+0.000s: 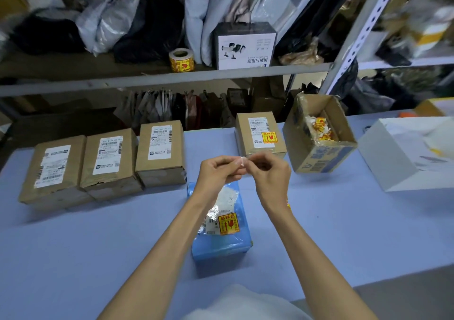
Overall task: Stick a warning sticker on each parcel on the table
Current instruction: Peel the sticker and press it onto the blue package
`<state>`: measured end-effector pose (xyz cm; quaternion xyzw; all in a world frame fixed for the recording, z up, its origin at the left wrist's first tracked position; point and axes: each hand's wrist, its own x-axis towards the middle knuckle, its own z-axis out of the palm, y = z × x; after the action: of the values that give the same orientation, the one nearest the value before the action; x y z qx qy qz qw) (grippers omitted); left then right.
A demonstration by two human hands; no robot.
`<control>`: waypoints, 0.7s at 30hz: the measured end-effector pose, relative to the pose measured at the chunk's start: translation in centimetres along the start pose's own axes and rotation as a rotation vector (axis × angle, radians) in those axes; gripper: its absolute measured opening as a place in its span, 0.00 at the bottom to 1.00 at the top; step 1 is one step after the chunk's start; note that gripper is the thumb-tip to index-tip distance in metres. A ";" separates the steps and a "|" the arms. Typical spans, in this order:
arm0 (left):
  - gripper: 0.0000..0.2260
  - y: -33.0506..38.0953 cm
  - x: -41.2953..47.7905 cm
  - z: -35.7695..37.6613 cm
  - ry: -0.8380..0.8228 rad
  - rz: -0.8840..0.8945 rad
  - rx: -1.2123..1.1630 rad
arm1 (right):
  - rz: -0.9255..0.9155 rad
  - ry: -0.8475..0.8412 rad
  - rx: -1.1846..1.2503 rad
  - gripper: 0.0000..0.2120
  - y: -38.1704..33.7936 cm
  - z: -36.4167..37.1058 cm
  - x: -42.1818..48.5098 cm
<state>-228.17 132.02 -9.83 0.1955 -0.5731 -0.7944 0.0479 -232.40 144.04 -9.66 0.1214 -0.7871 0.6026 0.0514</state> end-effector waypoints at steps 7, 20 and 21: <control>0.04 -0.2 0.9 0.2 0.045 -0.006 0.063 | -0.005 -0.170 0.043 0.08 -0.2 -0.9 -0.1; 0.04 0.2 3.1 5.2 -0.049 0.144 0.402 | 0.026 -0.077 -0.080 0.05 0.5 -5.6 3.1; 0.04 0.0 3.3 6.0 -0.043 0.193 0.461 | 0.046 -0.067 -0.084 0.06 0.5 -6.0 3.3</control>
<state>-233.36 136.36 -9.05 0.1289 -0.7561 -0.6384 0.0653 -236.13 149.53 -7.78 0.1212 -0.8155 0.5657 0.0164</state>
